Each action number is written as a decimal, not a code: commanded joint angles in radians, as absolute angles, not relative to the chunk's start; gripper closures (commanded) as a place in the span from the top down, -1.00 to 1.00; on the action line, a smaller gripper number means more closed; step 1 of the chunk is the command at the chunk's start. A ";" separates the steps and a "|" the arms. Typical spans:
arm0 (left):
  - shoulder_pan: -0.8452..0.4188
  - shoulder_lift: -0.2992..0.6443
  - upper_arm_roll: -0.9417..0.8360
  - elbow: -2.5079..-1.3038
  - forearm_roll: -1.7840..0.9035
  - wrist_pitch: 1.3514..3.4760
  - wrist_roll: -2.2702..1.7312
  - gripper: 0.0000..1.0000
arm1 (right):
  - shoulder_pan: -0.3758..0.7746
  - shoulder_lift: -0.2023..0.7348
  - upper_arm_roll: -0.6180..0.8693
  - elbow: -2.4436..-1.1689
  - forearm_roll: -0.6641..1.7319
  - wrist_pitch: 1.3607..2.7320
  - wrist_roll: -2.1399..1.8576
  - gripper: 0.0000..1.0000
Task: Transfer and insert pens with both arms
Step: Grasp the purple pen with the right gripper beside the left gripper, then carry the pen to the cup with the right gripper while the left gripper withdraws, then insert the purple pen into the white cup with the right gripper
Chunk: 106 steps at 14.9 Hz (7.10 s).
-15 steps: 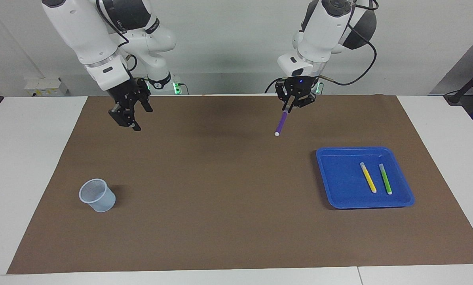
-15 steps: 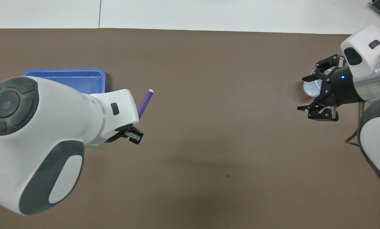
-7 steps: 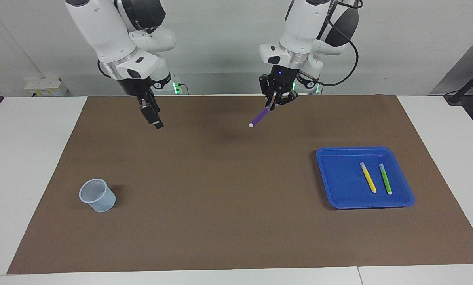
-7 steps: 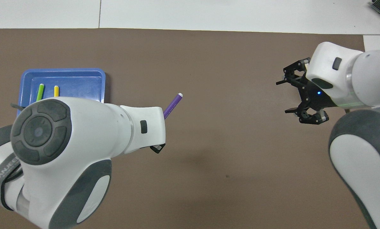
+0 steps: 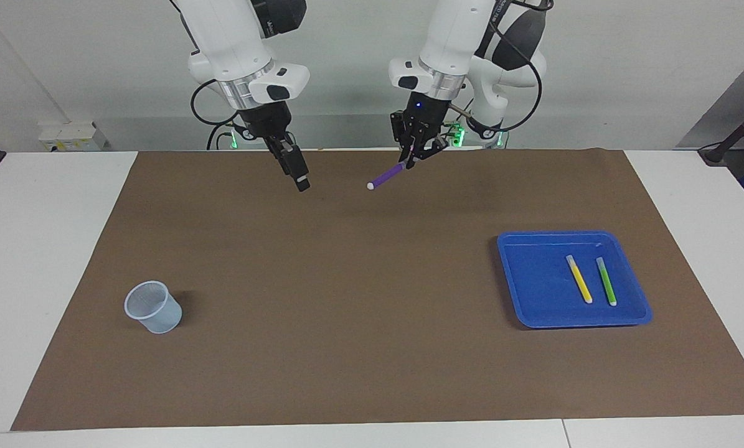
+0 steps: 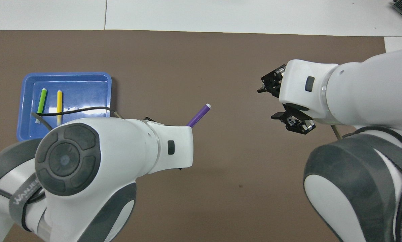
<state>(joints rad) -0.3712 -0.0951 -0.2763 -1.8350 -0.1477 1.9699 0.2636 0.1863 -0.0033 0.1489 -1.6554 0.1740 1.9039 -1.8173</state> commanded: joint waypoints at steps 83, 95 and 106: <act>-0.160 -0.095 -0.261 -1.770 -0.061 1.855 0.063 1.00 | -0.170 -0.075 0.149 -1.804 -0.038 1.908 -1.626 -1.00; 0.239 -0.110 -0.262 -1.792 -0.060 1.792 0.066 1.00 | -0.201 0.081 0.146 -1.804 -0.326 1.893 -1.292 -1.00; 0.331 -0.147 -0.262 -1.916 -0.057 1.905 0.072 1.00 | -0.196 0.207 0.152 -1.721 -0.684 1.966 -1.270 -1.00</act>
<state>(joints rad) 0.3093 -0.1254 -0.2489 -1.8786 -0.0691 1.8718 0.0753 -0.1883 0.1614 0.1462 -1.7412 -0.6466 1.9288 -1.2556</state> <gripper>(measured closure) 0.000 0.806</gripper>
